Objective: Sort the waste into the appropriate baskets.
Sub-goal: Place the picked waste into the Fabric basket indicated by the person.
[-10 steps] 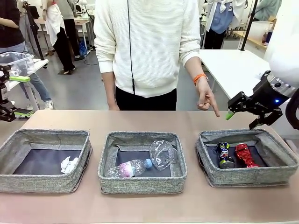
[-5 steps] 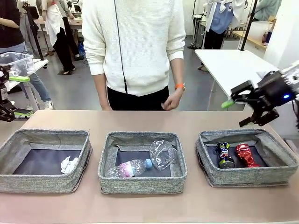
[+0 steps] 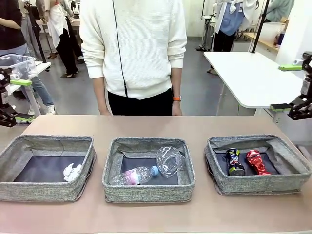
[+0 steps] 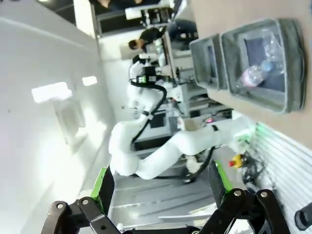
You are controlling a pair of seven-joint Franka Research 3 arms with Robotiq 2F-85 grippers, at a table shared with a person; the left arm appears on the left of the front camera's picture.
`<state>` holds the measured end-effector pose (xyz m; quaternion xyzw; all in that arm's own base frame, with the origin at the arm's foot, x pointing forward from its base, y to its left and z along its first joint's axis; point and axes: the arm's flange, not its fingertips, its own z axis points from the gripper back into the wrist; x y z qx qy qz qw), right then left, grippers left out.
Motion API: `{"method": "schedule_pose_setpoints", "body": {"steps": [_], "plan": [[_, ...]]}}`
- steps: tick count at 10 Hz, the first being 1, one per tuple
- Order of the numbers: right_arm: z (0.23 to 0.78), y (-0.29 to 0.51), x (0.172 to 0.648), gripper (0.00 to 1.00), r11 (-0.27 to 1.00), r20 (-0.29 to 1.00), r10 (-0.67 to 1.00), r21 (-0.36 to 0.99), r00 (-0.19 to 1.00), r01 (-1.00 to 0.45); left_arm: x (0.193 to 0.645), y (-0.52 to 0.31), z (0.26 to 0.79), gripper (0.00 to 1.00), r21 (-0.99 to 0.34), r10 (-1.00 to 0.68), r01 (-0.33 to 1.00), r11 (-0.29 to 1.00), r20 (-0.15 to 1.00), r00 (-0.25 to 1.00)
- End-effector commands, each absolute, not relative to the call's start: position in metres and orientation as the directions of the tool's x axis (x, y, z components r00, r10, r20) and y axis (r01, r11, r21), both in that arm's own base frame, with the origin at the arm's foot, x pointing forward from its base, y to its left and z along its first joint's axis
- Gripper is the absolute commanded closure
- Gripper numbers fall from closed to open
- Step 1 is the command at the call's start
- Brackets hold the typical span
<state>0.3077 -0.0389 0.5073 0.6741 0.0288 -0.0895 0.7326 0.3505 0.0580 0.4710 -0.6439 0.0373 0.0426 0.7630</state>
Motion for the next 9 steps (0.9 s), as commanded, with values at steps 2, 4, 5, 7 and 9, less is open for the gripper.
{"method": "schedule_pose_setpoints", "body": {"steps": [2, 4, 5, 7, 9], "plan": [[0.507, -0.039, 0.308, 0.00, 0.075, -0.163, -0.092, 0.983, 0.982, 0.170, 0.349, 0.058, 0.473, 0.00, -0.982, 0.010, -0.100, 0.162, -0.099, 0.995], [0.507, -0.039, 0.308, 0.00, 0.075, -0.163, -0.092, 0.983, 0.982, 0.170, 0.349, 0.058, 0.473, 0.00, -0.982, 0.010, -0.100, 0.162, -0.099, 0.995], [0.507, -0.039, 0.308, 0.00, 0.075, -0.163, -0.092, 0.983, 0.982, 0.170, 0.349, 0.058, 0.473, 0.00, -0.982, 0.010, -0.100, 0.162, -0.099, 0.995], [0.507, -0.039, 0.308, 0.00, 0.075, -0.163, -0.092, 0.983, 0.982, 0.170, 0.349, 0.058, 0.473, 0.00, -0.982, 0.010, -0.100, 0.162, -0.099, 0.995], [0.507, -0.039, 0.308, 0.00, 0.075, -0.163, -0.092, 0.983, 0.982, 0.170, 0.349, 0.058, 0.473, 0.00, -0.982, 0.010, -0.100, 0.162, -0.099, 0.995]]}}
